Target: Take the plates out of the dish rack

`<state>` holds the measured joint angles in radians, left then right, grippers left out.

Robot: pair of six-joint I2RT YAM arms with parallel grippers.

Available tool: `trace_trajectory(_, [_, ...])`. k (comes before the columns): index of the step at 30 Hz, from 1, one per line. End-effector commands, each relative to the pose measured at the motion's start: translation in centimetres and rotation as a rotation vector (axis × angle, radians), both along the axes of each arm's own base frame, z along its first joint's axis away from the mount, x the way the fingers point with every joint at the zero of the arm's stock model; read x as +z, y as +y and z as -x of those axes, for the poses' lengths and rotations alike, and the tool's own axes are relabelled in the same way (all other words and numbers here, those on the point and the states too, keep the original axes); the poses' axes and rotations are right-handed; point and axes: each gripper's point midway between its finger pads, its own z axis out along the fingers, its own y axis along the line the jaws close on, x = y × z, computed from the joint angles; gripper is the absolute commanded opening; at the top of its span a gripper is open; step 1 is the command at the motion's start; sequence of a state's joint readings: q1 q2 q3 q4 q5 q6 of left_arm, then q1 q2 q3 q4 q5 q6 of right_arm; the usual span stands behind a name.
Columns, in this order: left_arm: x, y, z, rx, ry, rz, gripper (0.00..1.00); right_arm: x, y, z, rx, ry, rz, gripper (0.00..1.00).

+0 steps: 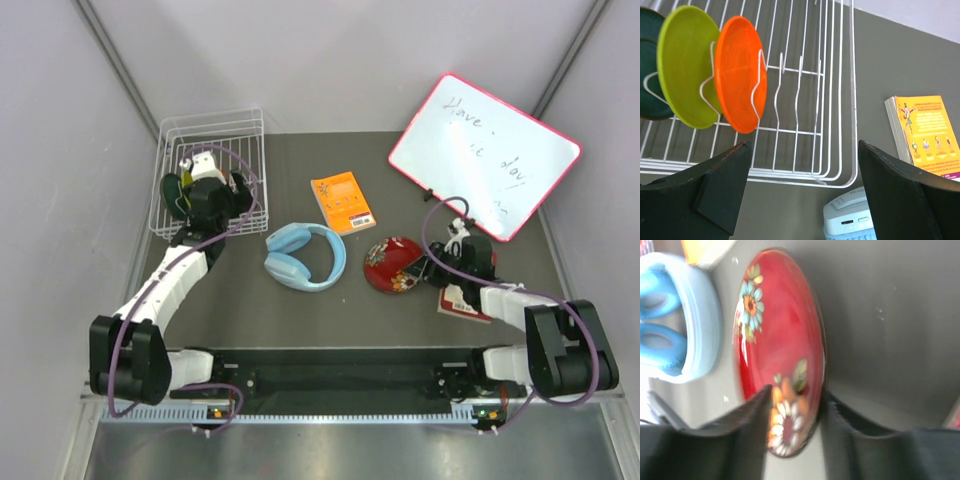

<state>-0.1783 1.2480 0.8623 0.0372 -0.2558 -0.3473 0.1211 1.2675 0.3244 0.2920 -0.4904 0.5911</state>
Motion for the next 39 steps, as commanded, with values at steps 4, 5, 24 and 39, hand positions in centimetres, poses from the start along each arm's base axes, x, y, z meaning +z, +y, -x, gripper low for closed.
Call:
trace_trajectory(4, [0.5,-0.5,-1.3,-0.022,-0.029,0.036,0.9,1.5,-1.6,-0.8,-0.053,-0.078,0.096,0.55])
trace_trajectory(5, [0.3,-0.3,-1.3,-0.014,-0.027,0.03,0.9,1.6,-1.8,-0.7,-0.057,-0.066,0.114,0.58])
trace_trajectory(24, [0.7,6.0,-5.5,0.231,-0.074,-0.099,0.9,7.7,-6.0,-1.2,-0.199,-0.205,0.322,0.68])
trace_trajectory(39, [-4.7,8.8,-9.8,0.337,0.019,-0.175,0.52,3.8,-5.3,-1.6,-0.162,-0.126,0.307,0.66])
